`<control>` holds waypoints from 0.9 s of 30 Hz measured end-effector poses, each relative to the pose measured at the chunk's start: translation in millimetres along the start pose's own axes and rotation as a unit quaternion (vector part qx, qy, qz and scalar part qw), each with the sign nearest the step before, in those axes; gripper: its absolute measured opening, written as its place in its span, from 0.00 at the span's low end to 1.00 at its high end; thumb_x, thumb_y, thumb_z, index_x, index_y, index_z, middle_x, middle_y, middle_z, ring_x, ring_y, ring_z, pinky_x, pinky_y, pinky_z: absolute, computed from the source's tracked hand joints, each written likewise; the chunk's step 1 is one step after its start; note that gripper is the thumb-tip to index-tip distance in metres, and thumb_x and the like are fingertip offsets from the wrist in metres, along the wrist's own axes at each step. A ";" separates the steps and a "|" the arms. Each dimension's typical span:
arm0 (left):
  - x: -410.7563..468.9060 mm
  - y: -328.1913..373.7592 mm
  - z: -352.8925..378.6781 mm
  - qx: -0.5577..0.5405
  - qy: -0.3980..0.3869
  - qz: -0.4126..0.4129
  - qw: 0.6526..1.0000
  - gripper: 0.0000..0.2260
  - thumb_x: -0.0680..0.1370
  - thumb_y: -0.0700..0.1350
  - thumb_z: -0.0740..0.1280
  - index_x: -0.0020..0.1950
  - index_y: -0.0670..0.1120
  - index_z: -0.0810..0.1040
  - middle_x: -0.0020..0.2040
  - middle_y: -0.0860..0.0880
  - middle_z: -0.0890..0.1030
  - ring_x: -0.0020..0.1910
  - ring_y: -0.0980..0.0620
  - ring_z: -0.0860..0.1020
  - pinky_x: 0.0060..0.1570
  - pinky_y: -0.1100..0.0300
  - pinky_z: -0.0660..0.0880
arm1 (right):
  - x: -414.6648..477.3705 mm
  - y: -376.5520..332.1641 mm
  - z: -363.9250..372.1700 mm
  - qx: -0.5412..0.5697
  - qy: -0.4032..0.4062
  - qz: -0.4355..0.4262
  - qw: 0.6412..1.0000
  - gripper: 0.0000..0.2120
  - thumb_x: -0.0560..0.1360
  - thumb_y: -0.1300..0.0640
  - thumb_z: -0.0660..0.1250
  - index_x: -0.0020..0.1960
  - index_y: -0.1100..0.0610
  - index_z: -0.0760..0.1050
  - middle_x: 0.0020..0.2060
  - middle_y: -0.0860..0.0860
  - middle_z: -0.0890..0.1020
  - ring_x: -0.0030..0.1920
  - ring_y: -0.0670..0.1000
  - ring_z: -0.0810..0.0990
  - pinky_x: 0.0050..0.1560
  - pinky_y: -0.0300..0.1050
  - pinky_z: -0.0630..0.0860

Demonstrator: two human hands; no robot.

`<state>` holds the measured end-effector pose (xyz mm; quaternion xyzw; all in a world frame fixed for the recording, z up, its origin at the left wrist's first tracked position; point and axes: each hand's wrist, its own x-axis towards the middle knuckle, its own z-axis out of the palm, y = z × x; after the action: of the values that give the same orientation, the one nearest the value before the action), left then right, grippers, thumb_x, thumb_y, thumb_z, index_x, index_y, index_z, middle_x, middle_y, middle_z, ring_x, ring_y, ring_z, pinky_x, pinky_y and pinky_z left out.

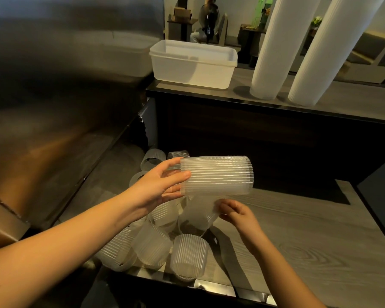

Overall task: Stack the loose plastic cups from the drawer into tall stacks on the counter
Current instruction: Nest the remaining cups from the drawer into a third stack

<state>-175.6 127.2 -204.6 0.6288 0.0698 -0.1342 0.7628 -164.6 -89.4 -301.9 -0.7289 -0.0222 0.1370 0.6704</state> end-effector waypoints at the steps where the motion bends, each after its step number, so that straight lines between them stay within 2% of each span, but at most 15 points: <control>1: -0.2 0.3 0.2 -0.004 0.001 0.000 1.000 0.19 0.73 0.42 0.68 0.63 0.52 0.72 0.52 0.53 0.82 0.46 0.53 0.83 0.43 0.62 0.80 | -2.0 -0.7 -4.5 0.022 0.004 -0.005 1.000 0.10 0.77 0.63 0.59 0.49 0.56 0.78 0.45 0.52 0.82 0.50 0.51 0.80 0.51 0.40 0.76; 3: 0.1 0.1 0.0 -0.006 0.003 -0.002 1.000 0.20 0.73 0.42 0.68 0.64 0.51 0.72 0.53 0.52 0.81 0.46 0.53 0.83 0.43 0.62 0.80 | -7.1 -1.8 -14.5 0.086 0.012 -0.010 0.996 0.07 0.72 0.58 0.65 0.49 0.58 0.78 0.45 0.55 0.82 0.50 0.53 0.80 0.50 0.40 0.78; 5: 0.0 -0.1 0.2 -0.005 0.004 -0.004 1.000 0.21 0.73 0.42 0.68 0.66 0.50 0.71 0.55 0.50 0.80 0.48 0.52 0.83 0.44 0.61 0.80 | -12.2 -2.5 -25.6 0.140 0.036 -0.011 0.989 0.24 0.59 0.45 0.76 0.49 0.58 0.79 0.43 0.54 0.84 0.47 0.50 0.82 0.46 0.36 0.79; 7: 0.0 -0.2 0.5 -0.006 0.007 -0.006 1.000 0.22 0.73 0.42 0.68 0.67 0.50 0.70 0.56 0.50 0.80 0.48 0.51 0.82 0.44 0.61 0.80 | -16.1 -4.7 -37.5 0.167 0.086 -0.029 0.982 0.35 0.47 0.38 0.79 0.47 0.57 0.79 0.40 0.50 0.85 0.42 0.46 0.83 0.42 0.33 0.78; 8: 0.0 0.1 0.7 -0.010 0.010 -0.007 1.000 0.22 0.73 0.42 0.68 0.67 0.49 0.70 0.56 0.50 0.79 0.48 0.51 0.82 0.44 0.61 0.80 | -16.2 -2.9 -44.1 0.168 0.117 -0.044 0.978 0.34 0.47 0.38 0.79 0.47 0.57 0.79 0.37 0.49 0.85 0.40 0.44 0.83 0.41 0.32 0.78; 9: -0.6 0.7 0.8 -0.014 0.012 -0.007 1.000 0.22 0.74 0.42 0.68 0.67 0.49 0.70 0.56 0.49 0.79 0.47 0.51 0.82 0.44 0.61 0.80 | -18.5 -5.5 -49.0 0.181 0.145 -0.049 0.972 0.29 0.52 0.42 0.78 0.46 0.57 0.78 0.35 0.48 0.84 0.38 0.44 0.82 0.40 0.32 0.78; 10: -0.7 1.2 0.7 -0.017 0.013 -0.007 1.000 0.21 0.74 0.42 0.67 0.67 0.49 0.71 0.56 0.49 0.79 0.47 0.51 0.82 0.43 0.61 0.80 | -19.5 -7.8 -53.9 0.197 0.166 -0.052 0.965 0.19 0.61 0.48 0.75 0.46 0.57 0.77 0.33 0.46 0.84 0.38 0.44 0.82 0.39 0.32 0.78; 11: -1.1 1.8 0.6 -0.018 0.015 -0.008 1.000 0.21 0.74 0.42 0.67 0.67 0.49 0.70 0.56 0.49 0.79 0.47 0.50 0.82 0.44 0.61 0.80 | -21.5 -12.2 -57.9 0.209 0.189 -0.052 0.958 0.06 0.70 0.55 0.69 0.46 0.56 0.77 0.32 0.45 0.84 0.37 0.44 0.81 0.39 0.31 0.78; 12: -1.1 2.0 0.2 -0.016 0.017 -0.009 1.000 0.21 0.74 0.42 0.67 0.67 0.49 0.70 0.56 0.49 0.79 0.48 0.50 0.82 0.44 0.61 0.80 | -21.3 -12.3 -63.7 0.213 0.218 -0.052 0.951 0.04 0.75 0.61 0.63 0.45 0.55 0.76 0.32 0.45 0.84 0.38 0.43 0.81 0.39 0.31 0.78; 14: -1.4 1.7 0.0 -0.011 0.021 -0.014 1.000 0.22 0.74 0.42 0.67 0.68 0.49 0.70 0.58 0.49 0.78 0.50 0.49 0.81 0.45 0.61 0.80 | -24.4 -21.4 -70.6 0.217 0.241 -0.058 0.944 0.11 0.78 0.63 0.57 0.45 0.53 0.76 0.32 0.44 0.83 0.39 0.43 0.80 0.40 0.31 0.78; 18: -1.8 -0.4 1.3 -0.008 0.018 -0.023 1.000 0.25 0.72 0.43 0.69 0.69 0.49 0.69 0.59 0.48 0.78 0.52 0.48 0.81 0.48 0.59 0.80 | -31.8 -39.3 -71.1 0.218 0.228 -0.080 0.945 0.11 0.78 0.61 0.56 0.47 0.52 0.76 0.35 0.46 0.82 0.40 0.42 0.81 0.46 0.35 0.79; 22: -2.6 -0.9 1.5 -0.003 0.005 -0.029 1.000 0.32 0.65 0.46 0.71 0.69 0.49 0.69 0.59 0.48 0.78 0.50 0.49 0.82 0.52 0.56 0.79 | -33.2 -49.5 -60.1 0.181 0.192 -0.100 0.959 0.10 0.78 0.60 0.56 0.47 0.53 0.76 0.33 0.45 0.83 0.39 0.41 0.81 0.48 0.36 0.78; 24: -3.3 -0.6 2.1 0.000 -0.003 -0.033 0.999 0.33 0.64 0.46 0.71 0.69 0.50 0.69 0.60 0.47 0.78 0.48 0.51 0.82 0.51 0.57 0.79 | -33.5 -49.1 -53.7 0.165 0.174 -0.111 0.964 0.08 0.73 0.50 0.64 0.46 0.53 0.78 0.35 0.46 0.83 0.40 0.42 0.81 0.49 0.37 0.78; 26: -3.4 -0.6 2.1 0.007 -0.003 -0.036 0.999 0.33 0.64 0.47 0.71 0.69 0.50 0.69 0.60 0.47 0.78 0.45 0.52 0.83 0.54 0.55 0.78 | -34.9 -48.4 -49.0 0.140 0.151 -0.128 0.970 0.21 0.60 0.38 0.72 0.46 0.51 0.80 0.38 0.48 0.83 0.43 0.44 0.81 0.48 0.35 0.78; 27: -4.0 -0.1 2.4 0.009 -0.003 -0.038 0.999 0.33 0.64 0.47 0.71 0.69 0.50 0.68 0.61 0.47 0.78 0.41 0.55 0.83 0.56 0.53 0.77 | -36.1 -48.7 -46.2 0.123 0.145 -0.135 0.972 0.22 0.59 0.38 0.72 0.47 0.51 0.80 0.39 0.48 0.83 0.45 0.45 0.81 0.47 0.34 0.77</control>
<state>-179.6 125.3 -203.0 0.6322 0.0901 -0.1655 0.7516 -181.3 -137.2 -244.9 -0.6430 -0.0058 -0.0599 0.7635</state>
